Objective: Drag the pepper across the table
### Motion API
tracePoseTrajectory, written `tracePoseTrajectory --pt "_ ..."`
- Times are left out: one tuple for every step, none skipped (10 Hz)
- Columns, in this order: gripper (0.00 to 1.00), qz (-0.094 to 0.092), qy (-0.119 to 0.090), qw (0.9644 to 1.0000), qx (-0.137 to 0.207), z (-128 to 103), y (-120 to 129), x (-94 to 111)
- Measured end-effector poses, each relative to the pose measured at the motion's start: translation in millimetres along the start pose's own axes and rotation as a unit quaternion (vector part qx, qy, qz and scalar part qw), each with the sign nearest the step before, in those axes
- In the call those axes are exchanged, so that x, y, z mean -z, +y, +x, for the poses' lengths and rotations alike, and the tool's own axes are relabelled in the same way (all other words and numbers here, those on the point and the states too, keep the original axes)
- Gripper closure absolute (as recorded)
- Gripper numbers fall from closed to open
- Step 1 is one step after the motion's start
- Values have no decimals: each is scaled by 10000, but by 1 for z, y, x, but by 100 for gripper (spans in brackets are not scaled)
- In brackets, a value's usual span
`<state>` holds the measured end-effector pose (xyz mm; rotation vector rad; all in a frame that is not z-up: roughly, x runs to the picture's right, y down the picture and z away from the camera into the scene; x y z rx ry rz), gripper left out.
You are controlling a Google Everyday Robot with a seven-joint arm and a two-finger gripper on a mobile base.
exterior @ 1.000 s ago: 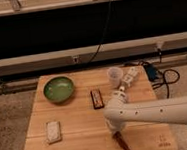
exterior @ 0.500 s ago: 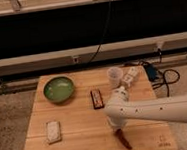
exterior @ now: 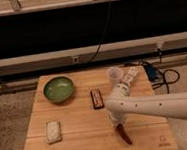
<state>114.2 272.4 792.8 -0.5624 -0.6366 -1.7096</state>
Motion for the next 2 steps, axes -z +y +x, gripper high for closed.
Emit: tracePoseTrajectory --pt "100 4 18 10000 -32 7 4 2" --pt "100 -1 22 10000 -65 11 11 3"
